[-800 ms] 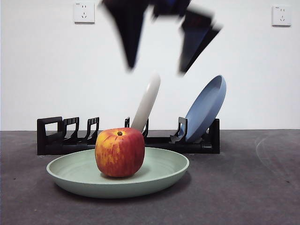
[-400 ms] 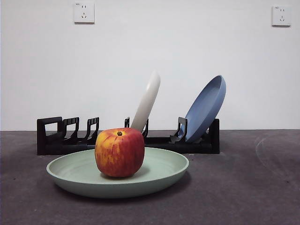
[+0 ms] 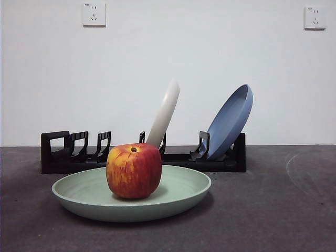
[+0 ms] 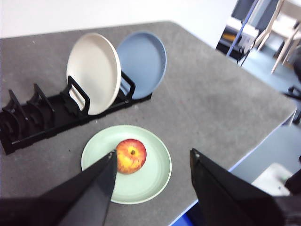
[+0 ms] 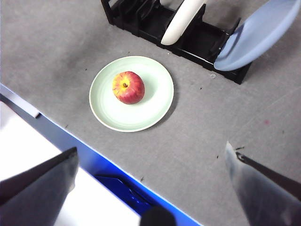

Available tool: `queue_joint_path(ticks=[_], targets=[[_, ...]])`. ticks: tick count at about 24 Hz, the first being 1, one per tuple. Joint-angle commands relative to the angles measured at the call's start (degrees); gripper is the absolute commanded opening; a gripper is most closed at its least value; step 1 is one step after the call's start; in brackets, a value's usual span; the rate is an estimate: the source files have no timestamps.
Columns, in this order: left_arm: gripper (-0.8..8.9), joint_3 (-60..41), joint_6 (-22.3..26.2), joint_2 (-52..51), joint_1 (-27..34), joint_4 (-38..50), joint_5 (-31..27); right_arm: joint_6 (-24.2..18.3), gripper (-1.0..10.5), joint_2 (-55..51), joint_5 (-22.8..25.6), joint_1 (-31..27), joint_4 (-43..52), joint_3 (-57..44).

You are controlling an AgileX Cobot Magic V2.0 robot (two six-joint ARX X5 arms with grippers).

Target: Take the green plate from the plate rack,put the plate on the table,take the apple from the table,put the apple in the plate

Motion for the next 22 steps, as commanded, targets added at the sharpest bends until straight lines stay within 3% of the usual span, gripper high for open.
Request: queue_joint_path(ticks=[1, 2, 3, 4, 13, 15, 19, 22], targets=[[2.44, -0.3, 0.7, 2.2, -0.6, 1.0, 0.0, 1.7, 2.6, -2.1, 0.0, 0.2, -1.3, -2.5], [2.03, -0.3, 0.7, 2.9, -0.7, 1.0, 0.0, 1.6, 0.9, -2.8, 0.0, 0.2, -1.3, -3.2], [0.76, -0.3, 0.7, 3.6, -0.9, 1.0, 0.0, 1.4, -0.3, -3.4, 0.0, 0.2, -1.3, -4.0], [-0.3, -0.3, 0.7, 4.3, -1.1, 1.1, -0.1, 1.3, -0.1, -3.8, 0.2, 0.2, -1.3, -4.7], [-0.08, -0.3, 0.7, 7.2, -1.4, 1.6, -0.1, 1.5, -0.2, -4.7, 0.2, 0.2, -1.3, -6.4], [-0.08, -0.3, 0.7, 7.2, -1.4, 1.7, -0.1, 1.3, -0.2, -4.7, 2.1, 0.2, -1.3, -6.4], [-0.03, -0.2, 0.3, 7.4, -1.4, 1.6, -0.1, 6.5, -0.2, -4.7, 8.5, 0.2, -1.3, -6.3], [-0.03, -0.2, 0.3, 7.4, -1.4, 1.6, -0.1, 9.2, -0.2, -4.5, 10.4, 0.2, -1.2, -6.2]])
